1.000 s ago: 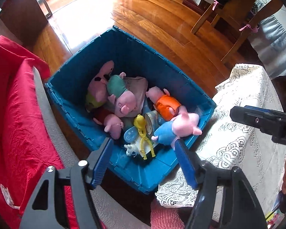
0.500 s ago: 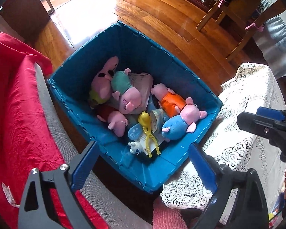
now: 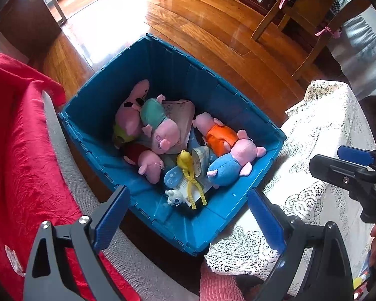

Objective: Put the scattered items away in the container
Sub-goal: 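Move the right tool back over the table toward the remaining items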

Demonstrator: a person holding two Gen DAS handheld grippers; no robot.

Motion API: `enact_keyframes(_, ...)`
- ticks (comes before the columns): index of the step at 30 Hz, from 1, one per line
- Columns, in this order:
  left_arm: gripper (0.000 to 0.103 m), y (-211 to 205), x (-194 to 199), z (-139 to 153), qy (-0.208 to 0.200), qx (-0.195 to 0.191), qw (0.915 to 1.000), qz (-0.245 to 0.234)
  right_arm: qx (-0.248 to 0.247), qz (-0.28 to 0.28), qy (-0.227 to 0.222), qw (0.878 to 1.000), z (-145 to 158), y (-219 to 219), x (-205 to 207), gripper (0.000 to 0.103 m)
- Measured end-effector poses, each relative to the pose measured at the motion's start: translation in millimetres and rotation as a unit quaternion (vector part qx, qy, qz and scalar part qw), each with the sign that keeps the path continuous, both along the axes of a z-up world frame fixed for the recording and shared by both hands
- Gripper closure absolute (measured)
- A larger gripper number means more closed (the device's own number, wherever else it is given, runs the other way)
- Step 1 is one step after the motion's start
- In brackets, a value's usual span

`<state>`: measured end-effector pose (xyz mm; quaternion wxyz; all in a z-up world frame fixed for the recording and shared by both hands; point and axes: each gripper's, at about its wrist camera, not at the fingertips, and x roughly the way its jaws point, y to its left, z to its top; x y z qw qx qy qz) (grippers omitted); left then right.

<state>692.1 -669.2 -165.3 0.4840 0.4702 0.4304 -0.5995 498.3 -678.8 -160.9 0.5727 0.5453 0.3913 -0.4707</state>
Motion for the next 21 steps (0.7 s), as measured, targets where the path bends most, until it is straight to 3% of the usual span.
enact_keyframes(9,0.007,7.6,-50.4,21.7,-0.005,-0.016,0.9984,-0.054,-0.007,-0.043,0.01,0.999,13.7,26.2,-41.1,0.001)
enact_keyframes(16,0.007,23.2,-107.7,40.4,-0.005,-0.021,0.9942,-0.105,-0.014,-0.105,0.021,0.994,27.2,71.5,-102.9,0.001)
enact_keyframes(21,0.007,48.9,-164.6,49.8,-0.007,-0.027,0.9866,-0.161,-0.02,-0.16,0.036,0.986,37.4,114.9,-153.4,0.001)
